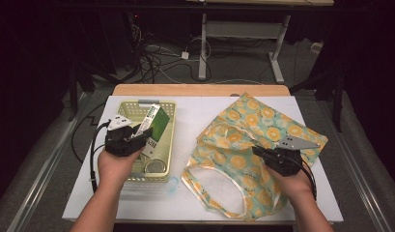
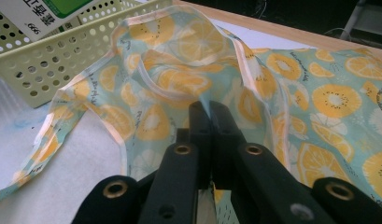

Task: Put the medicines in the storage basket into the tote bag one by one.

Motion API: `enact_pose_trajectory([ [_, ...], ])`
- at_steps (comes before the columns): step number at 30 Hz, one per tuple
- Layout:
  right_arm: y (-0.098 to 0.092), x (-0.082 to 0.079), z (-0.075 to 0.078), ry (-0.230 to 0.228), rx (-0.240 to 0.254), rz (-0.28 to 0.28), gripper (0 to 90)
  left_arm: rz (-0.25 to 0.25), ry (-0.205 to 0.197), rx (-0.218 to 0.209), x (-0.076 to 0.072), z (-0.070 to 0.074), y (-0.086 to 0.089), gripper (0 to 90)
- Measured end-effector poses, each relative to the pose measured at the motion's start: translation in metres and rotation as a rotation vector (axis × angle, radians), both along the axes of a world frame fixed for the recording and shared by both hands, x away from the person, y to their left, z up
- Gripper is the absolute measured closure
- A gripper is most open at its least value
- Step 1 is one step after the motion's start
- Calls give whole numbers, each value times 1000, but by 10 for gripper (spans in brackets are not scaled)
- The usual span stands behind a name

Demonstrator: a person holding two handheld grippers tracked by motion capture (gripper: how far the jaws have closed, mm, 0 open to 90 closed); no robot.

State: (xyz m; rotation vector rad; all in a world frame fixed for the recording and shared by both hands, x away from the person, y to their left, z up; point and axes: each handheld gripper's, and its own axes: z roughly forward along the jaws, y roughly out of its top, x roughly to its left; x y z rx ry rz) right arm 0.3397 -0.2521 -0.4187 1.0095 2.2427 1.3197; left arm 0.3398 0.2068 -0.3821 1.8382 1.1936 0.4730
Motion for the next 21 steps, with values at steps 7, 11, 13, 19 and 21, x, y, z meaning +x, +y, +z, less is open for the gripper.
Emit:
enact_pose_trajectory([
  [7,2,-2,2,-6,-9,4,900,-4,-68,-51,-17,0,1,606],
  [11,3,-3,2,-7,-6,7,900,-23,-92,-78,-24,-2,-1,606],
  [13,3,-3,3,-9,-5,8,900,-29,-95,-84,-25,-3,-3,607],
  [19,3,-4,3,-14,-2,11,900,-85,-100,-122,-29,-1,-12,606],
  [21,3,-4,3,-13,-1,10,900,-95,-103,-132,-31,0,-15,607],
])
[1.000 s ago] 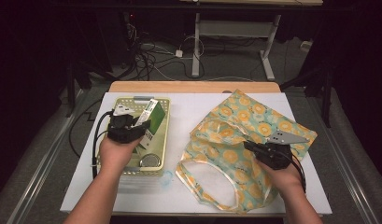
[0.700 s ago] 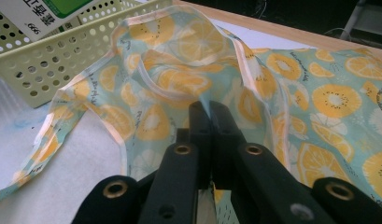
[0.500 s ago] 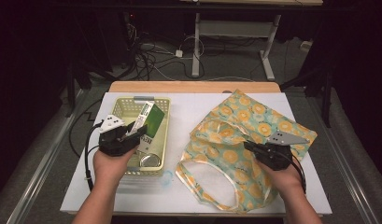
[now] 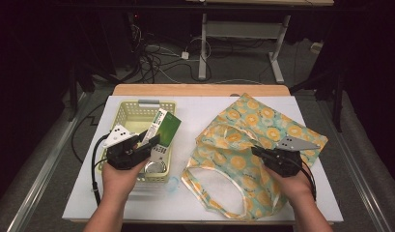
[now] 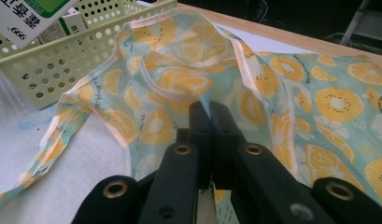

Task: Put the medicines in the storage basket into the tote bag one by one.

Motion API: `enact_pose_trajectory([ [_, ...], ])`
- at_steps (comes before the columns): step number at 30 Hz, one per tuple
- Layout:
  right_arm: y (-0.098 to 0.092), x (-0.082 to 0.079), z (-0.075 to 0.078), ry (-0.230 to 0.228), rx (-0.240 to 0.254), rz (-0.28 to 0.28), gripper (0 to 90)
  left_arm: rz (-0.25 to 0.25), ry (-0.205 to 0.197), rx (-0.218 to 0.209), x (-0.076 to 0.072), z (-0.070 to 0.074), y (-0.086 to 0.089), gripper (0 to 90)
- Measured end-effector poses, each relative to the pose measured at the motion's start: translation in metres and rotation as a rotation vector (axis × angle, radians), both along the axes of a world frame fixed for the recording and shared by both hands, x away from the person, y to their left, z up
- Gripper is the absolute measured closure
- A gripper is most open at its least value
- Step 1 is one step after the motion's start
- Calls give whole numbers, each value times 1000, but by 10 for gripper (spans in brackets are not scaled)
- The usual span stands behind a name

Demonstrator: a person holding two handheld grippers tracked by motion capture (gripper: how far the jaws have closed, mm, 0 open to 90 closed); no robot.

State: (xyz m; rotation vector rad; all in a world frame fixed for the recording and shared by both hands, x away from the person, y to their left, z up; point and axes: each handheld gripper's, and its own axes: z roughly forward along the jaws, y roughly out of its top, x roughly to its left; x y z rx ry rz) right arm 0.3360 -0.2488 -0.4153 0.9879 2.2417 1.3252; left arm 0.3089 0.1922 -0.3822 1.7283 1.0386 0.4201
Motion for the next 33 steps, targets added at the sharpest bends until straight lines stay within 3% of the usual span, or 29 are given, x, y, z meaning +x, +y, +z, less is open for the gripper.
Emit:
enact_pose_trajectory([
  [15,-1,1,1,-5,5,-6,900,-87,-31,-27,-9,9,-24,606],
  [19,-2,0,2,-9,5,-4,900,-121,-38,-17,-14,10,-32,607],
  [27,-1,1,1,-4,4,-3,900,-191,-26,0,-19,4,-54,606],
  [33,-2,0,2,-8,7,-4,900,-235,-10,23,-23,-8,-74,606],
])
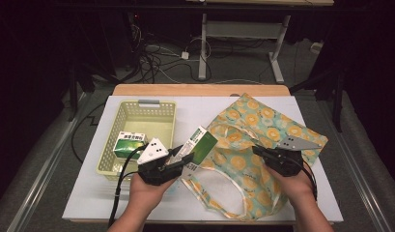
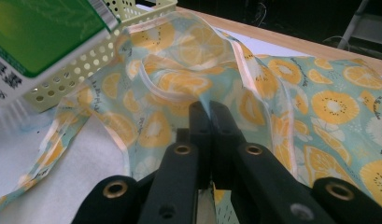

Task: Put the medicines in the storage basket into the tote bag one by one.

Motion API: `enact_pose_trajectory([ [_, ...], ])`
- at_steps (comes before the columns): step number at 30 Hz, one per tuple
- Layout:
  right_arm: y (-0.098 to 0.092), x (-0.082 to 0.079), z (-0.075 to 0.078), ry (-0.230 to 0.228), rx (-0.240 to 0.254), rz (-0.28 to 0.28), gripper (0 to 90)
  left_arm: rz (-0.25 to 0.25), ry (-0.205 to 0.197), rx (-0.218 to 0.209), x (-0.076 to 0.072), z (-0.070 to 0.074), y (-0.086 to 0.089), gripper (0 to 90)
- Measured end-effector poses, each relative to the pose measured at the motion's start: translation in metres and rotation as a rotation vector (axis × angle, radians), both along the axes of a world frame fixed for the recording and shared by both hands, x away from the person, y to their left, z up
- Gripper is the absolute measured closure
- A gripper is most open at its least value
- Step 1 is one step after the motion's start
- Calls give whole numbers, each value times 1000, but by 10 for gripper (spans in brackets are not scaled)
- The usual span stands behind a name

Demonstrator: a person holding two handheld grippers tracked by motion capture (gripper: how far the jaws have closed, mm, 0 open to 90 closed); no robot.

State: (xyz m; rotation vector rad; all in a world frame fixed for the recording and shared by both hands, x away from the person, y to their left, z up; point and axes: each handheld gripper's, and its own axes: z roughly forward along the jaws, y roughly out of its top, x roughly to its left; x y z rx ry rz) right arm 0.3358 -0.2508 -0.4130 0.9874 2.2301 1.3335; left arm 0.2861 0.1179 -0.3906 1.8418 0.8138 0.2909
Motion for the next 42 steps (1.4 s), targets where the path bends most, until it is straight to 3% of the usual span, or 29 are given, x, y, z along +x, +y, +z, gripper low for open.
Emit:
enact_pose_trajectory([
  [8,-1,-1,2,-6,4,-2,900,-58,33,40,-5,-15,-23,606],
  [13,-2,-1,2,-10,8,-9,900,-85,48,30,-6,-21,-28,606],
  [22,-3,-1,5,-23,14,-14,900,-130,51,55,-13,-24,-38,606],
  [32,0,-4,10,-42,26,-14,900,-117,52,93,-12,-29,-41,605],
  [42,10,0,20,-56,38,-16,900,-79,48,102,-6,-30,-33,605],
])
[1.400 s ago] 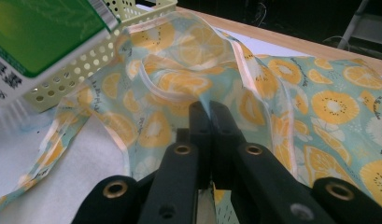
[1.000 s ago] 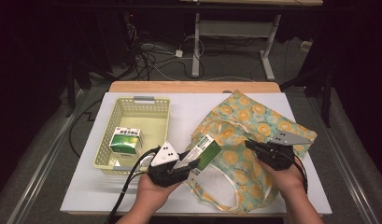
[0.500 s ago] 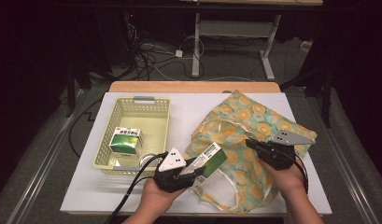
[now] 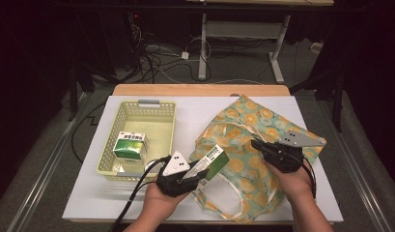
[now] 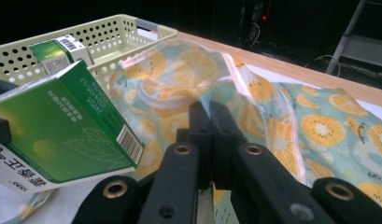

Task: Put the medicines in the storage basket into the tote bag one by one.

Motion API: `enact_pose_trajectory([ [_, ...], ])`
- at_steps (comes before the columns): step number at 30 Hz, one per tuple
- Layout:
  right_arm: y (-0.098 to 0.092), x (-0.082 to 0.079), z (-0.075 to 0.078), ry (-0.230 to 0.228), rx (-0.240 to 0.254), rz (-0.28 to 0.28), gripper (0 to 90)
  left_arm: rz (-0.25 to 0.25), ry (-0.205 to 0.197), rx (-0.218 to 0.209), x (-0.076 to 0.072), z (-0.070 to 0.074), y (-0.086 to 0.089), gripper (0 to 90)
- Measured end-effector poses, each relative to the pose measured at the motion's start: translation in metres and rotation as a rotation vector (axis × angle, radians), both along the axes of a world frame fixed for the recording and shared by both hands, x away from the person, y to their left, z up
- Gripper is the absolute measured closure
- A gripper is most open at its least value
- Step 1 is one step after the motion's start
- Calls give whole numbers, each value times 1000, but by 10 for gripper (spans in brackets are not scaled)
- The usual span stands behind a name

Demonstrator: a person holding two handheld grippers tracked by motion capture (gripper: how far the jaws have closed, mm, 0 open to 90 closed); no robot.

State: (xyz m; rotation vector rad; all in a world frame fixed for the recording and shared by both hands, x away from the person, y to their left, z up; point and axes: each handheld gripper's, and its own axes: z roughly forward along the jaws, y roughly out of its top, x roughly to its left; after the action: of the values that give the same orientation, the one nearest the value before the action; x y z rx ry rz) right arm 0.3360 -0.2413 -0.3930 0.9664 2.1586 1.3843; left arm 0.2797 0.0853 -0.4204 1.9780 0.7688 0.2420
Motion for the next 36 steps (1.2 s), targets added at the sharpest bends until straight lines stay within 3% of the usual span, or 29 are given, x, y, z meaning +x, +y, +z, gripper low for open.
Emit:
enact_pose_trajectory([
  [5,5,8,5,-3,-8,-5,900,2,2,5,0,-1,1,605],
  [10,8,10,0,-7,-1,2,900,0,8,19,4,1,-3,605],
  [14,7,10,-1,-14,-4,1,900,-12,15,37,8,2,-11,605],
  [32,6,10,0,-27,14,13,900,-41,-8,33,25,9,-48,604],
  [36,7,9,0,-28,17,12,900,-33,-6,65,31,5,-54,604],
])
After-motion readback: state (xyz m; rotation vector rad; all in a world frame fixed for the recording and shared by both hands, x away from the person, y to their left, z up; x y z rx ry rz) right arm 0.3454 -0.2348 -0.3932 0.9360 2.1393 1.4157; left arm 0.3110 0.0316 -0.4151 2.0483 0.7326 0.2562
